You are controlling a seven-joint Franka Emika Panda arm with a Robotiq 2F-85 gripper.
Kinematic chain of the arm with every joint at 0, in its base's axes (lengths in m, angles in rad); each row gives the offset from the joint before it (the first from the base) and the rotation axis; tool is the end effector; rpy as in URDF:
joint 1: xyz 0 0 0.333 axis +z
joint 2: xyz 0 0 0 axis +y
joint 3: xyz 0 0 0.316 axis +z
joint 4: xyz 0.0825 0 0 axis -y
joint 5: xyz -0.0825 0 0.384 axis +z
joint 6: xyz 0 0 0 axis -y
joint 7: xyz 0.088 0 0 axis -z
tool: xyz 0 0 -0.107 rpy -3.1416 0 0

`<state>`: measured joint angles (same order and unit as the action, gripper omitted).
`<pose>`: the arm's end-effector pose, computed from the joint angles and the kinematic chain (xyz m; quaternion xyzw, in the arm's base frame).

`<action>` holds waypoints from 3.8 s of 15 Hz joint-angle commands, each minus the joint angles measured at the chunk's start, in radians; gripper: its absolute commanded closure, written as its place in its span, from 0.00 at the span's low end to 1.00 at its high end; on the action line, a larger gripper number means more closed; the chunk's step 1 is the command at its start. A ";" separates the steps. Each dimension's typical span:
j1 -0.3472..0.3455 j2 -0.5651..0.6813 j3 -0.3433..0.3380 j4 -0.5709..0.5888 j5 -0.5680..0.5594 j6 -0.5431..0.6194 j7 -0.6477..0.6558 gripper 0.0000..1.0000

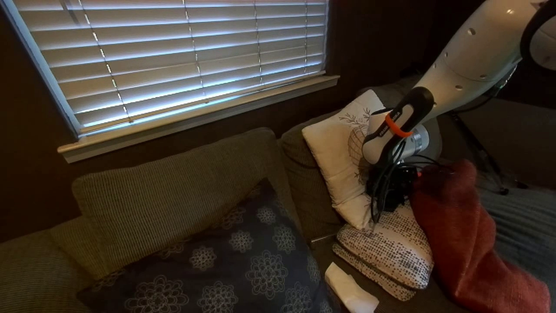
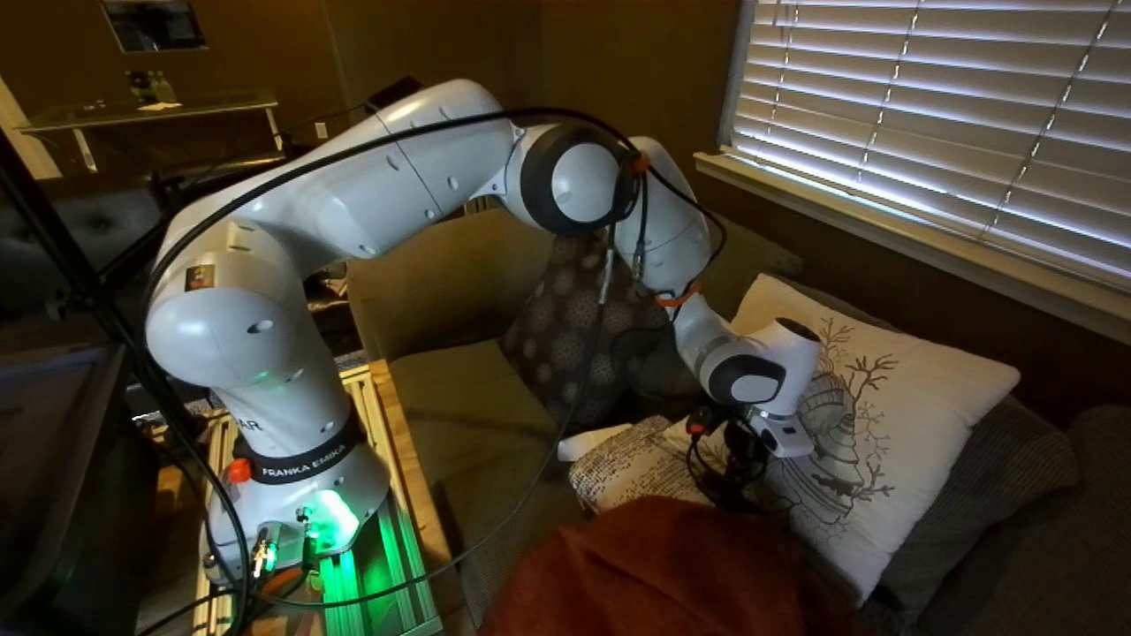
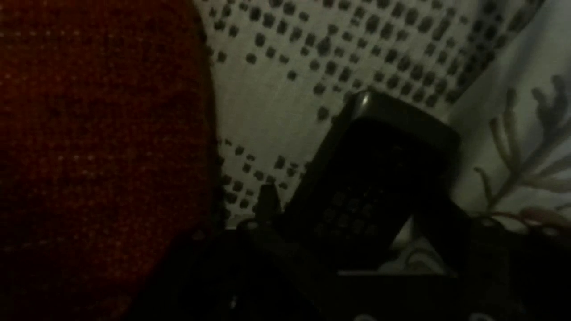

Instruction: Uncover the remote, then move it

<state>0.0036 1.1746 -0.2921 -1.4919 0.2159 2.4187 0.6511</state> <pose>0.6225 -0.1687 -0.0271 0.8775 -0.4631 -0.0795 0.0961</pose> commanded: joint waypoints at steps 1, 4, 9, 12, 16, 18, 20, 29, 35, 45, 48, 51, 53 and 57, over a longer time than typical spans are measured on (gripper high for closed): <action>-0.015 0.052 0.009 0.091 -0.028 -0.073 0.061 0.51; -0.024 0.067 0.013 0.117 -0.030 -0.105 0.084 0.57; -0.037 0.091 0.014 0.144 -0.031 -0.136 0.106 0.00; -0.045 0.104 0.016 0.159 -0.032 -0.156 0.105 0.18; -0.046 0.076 0.030 0.135 -0.026 -0.142 0.087 0.46; -0.049 0.067 0.039 0.125 -0.020 -0.144 0.081 0.58; -0.052 0.060 0.046 0.115 -0.016 -0.146 0.076 0.59; 0.004 -0.100 0.075 -0.176 -0.017 -0.006 0.030 0.60; 0.129 -0.186 0.059 -0.408 -0.037 0.179 0.052 0.60; 0.370 -0.223 -0.030 -0.566 -0.239 0.197 0.037 0.60; 0.413 -0.220 -0.047 -0.591 -0.321 0.240 0.016 0.60; 0.426 -0.220 -0.048 -0.607 -0.374 0.307 -0.028 0.60; 0.426 -0.217 -0.046 -0.611 -0.391 0.349 -0.072 0.60; 0.424 -0.216 -0.040 -0.612 -0.400 0.376 -0.193 0.60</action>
<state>0.4162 0.9811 -0.3284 -2.0721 -0.1533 2.7566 0.5323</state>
